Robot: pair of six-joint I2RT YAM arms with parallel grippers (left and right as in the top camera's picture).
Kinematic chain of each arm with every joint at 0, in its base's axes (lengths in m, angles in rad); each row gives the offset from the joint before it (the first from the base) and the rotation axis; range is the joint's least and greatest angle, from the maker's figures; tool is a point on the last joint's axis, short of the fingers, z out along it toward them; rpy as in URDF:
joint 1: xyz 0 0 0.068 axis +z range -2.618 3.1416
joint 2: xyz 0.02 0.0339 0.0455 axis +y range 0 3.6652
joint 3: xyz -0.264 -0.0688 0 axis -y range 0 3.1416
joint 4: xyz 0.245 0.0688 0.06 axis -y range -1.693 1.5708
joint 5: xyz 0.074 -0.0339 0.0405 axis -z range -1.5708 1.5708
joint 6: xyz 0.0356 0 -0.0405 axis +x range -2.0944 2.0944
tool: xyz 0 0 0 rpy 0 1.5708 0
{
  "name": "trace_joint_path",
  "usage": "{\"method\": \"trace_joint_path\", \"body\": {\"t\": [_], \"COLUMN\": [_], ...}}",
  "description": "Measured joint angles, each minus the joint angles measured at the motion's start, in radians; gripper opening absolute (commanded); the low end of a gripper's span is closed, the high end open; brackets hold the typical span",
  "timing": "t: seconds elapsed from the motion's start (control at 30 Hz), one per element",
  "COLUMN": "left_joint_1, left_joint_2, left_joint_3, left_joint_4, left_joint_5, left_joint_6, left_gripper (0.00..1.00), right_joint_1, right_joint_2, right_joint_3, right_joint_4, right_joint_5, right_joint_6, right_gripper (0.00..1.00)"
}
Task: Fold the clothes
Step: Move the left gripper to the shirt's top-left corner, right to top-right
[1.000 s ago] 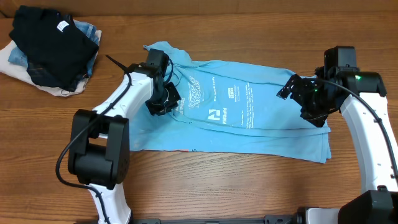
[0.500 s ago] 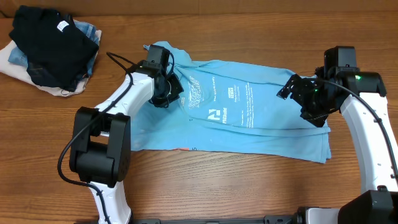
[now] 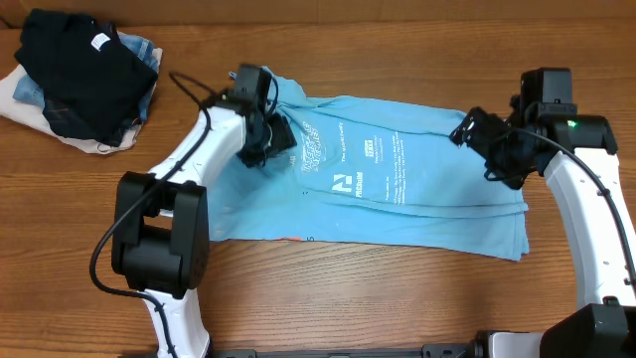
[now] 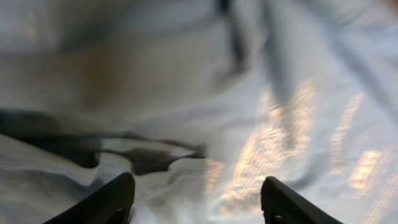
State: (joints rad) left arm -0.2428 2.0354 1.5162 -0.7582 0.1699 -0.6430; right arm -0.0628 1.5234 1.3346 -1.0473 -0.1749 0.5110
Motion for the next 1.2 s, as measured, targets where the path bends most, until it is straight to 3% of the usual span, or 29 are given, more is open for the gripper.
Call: {"method": "trace_joint_path", "body": {"t": [0.03, 0.07, 0.3, 0.7, 0.87, 1.2], "left_joint_1": [0.0, 0.0, 0.0, 0.094, 0.153, 0.151], "left_joint_2": [0.002, 0.002, 0.002, 0.002, 0.02, 0.272], "left_joint_3": [0.047, 0.089, 0.309, 0.333, 0.344, 0.46], "left_joint_4": [-0.029, -0.049, -0.07, 0.104, 0.177, 0.15], "left_joint_5": [-0.011, -0.018, -0.036, -0.046, -0.051, -0.028], "left_joint_6": [0.015, 0.025, 0.093, 0.186, 0.203, 0.236], "left_gripper": [0.99, 1.0, 1.0, 0.98, 0.96, 0.97], "right_joint_1": [0.0, 0.0, -0.002, -0.029, -0.029, -0.029], "right_joint_2": [0.0, 0.0, 0.013, 0.288, 0.307, 0.307], "right_joint_3": [0.0, 0.0, 0.0, 0.0, 0.0, 0.0], "right_joint_4": [0.025, 0.042, 0.166, 0.204, 0.221, 0.213], "right_joint_5": [0.02, 0.036, 0.1, 0.115, 0.116, 0.115], "right_joint_6": [0.007, 0.013, 0.036, 0.043, 0.043, 0.043], "right_gripper": [1.0, 1.0, 1.0, 1.0, 1.0, 1.0]}}
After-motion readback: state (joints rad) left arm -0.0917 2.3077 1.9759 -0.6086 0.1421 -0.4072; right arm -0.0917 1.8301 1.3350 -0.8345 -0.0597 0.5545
